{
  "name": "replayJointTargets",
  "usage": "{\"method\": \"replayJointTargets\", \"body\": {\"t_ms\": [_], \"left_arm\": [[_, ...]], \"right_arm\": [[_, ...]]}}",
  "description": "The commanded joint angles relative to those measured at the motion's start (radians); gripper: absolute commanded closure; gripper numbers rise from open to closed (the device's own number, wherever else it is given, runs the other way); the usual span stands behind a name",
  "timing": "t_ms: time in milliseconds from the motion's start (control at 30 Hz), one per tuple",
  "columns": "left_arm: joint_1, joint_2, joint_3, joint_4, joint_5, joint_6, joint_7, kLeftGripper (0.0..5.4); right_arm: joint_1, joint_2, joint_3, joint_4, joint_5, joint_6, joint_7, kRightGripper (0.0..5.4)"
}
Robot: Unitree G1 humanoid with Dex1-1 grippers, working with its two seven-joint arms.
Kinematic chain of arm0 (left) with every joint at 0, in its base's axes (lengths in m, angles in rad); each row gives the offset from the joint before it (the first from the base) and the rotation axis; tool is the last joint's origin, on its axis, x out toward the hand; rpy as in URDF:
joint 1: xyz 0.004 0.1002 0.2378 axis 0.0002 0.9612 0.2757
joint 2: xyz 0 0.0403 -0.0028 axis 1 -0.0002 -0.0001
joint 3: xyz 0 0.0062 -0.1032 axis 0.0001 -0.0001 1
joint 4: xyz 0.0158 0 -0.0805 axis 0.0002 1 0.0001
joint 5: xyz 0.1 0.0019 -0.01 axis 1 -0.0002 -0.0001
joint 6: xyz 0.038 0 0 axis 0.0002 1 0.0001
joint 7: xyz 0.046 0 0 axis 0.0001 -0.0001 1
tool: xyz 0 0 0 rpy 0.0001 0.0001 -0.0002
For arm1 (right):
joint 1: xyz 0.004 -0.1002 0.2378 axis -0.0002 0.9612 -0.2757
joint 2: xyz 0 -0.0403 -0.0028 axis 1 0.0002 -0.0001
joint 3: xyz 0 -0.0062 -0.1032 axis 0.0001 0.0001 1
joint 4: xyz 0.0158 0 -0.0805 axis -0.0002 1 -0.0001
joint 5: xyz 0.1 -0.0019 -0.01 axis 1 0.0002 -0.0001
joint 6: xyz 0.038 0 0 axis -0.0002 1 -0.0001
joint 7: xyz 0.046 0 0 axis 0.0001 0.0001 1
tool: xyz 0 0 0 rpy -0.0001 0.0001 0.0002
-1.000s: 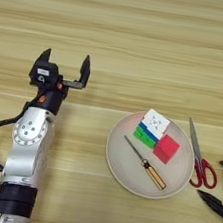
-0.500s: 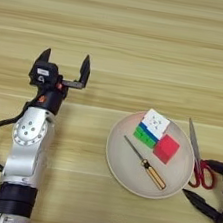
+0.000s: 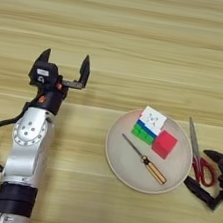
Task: Move the objects on the table
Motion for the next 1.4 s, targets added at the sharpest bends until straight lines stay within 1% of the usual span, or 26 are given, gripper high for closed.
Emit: {"method": "replayJointTargets", "body": {"t_ms": [33,67,167,233,433,667,867,1000,1100,1267,1400], "left_arm": [[-0.016,0.006,-0.001,0.004,-0.003,-0.002,-0.002,0.0],[-0.015,0.005,-0.001,0.003,-0.003,-0.001,-0.002,0.0],[-0.017,0.005,-0.002,0.005,-0.003,-0.001,-0.003,0.0],[-0.018,0.005,-0.002,0.007,-0.003,-0.002,-0.002,0.0],[-0.022,0.004,-0.002,0.013,-0.003,-0.003,-0.003,0.0],[-0.026,0.003,-0.001,0.019,-0.004,-0.005,-0.003,0.0],[-0.027,0.002,-0.002,0.021,-0.003,-0.008,-0.002,0.0],[-0.026,0.002,-0.002,0.02,-0.002,-0.008,-0.001,0.0],[-0.024,0.002,-0.002,0.018,-0.002,-0.008,-0.001,0.0],[-0.023,0.003,-0.002,0.018,-0.001,-0.009,-0.002,0.0],[-0.023,0.003,-0.001,0.02,-0.001,-0.012,-0.002,0.0]], "right_arm": [[0.016,-0.01,0.019,0.046,-0.047,0.032,-0.021,0.32],[0.017,-0.011,0.02,0.047,-0.047,0.032,-0.02,0.48],[0.012,-0.016,0.015,0.064,-0.046,0.033,-0.02,0.68],[0.008,-0.017,0.012,0.076,-0.046,0.032,-0.019,0.92],[-0.004,-0.018,0.006,0.114,-0.041,0.029,-0.017,1.38],[-0.018,-0.02,-0.003,0.144,-0.037,0.024,-0.017,1.38],[-0.038,-0.014,-0.024,0.155,-0.029,0.027,-0.028,1.38],[-0.065,0.001,-0.055,0.161,-0.005,0.04,-0.048,1.38],[-0.084,0.007,-0.067,0.168,-0.005,0.043,-0.067,1.38],[-0.117,0.021,-0.06,0.162,-0.007,0.053,-0.087,1.39],[-0.171,0.029,-0.057,0.191,-0.023,0.06,-0.11,1.4]]}}
